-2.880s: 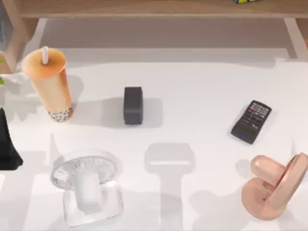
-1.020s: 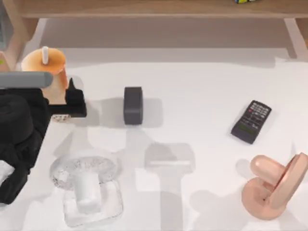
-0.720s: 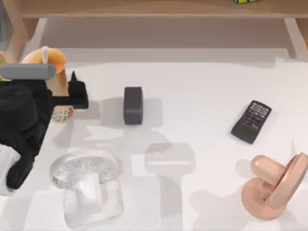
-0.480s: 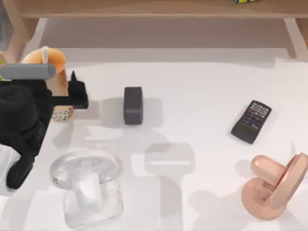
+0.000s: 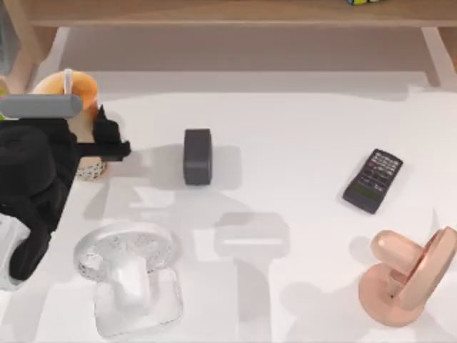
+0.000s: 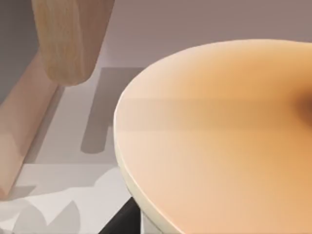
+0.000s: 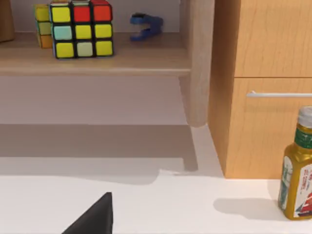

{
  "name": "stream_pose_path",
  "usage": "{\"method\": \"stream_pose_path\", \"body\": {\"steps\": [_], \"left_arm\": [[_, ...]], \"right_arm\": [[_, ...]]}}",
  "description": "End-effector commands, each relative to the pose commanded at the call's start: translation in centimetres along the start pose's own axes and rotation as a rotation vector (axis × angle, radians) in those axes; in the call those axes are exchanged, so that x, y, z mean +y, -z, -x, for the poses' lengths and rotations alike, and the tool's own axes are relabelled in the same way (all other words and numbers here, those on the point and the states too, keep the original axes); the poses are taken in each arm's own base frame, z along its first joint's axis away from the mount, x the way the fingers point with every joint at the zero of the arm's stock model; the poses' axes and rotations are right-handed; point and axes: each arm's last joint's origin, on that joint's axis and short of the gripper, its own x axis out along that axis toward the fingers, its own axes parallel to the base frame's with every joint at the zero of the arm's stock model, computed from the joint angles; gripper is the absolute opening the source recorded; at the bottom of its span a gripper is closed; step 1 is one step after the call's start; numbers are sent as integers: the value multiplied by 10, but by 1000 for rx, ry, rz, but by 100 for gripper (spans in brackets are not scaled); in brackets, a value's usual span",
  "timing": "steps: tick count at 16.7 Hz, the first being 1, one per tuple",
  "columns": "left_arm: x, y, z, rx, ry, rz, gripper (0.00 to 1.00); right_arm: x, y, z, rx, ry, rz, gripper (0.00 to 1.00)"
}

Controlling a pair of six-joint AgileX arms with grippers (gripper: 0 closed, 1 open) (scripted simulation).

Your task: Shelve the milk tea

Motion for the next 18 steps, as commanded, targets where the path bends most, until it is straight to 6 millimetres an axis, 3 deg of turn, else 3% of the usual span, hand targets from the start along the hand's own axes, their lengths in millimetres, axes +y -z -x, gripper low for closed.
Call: {"method": "stream_pose_path", "body": {"steps": [4,5,18], "left_arm": [[0,0,0,0,0,0,2],[0,0,0,0,0,0,0],[0,-9,2,1,1,-2,0]], "right_arm": [[0,0,0,0,0,0,100],[0,0,0,0,0,0,100],[0,0,0,0,0,0,100]]}}
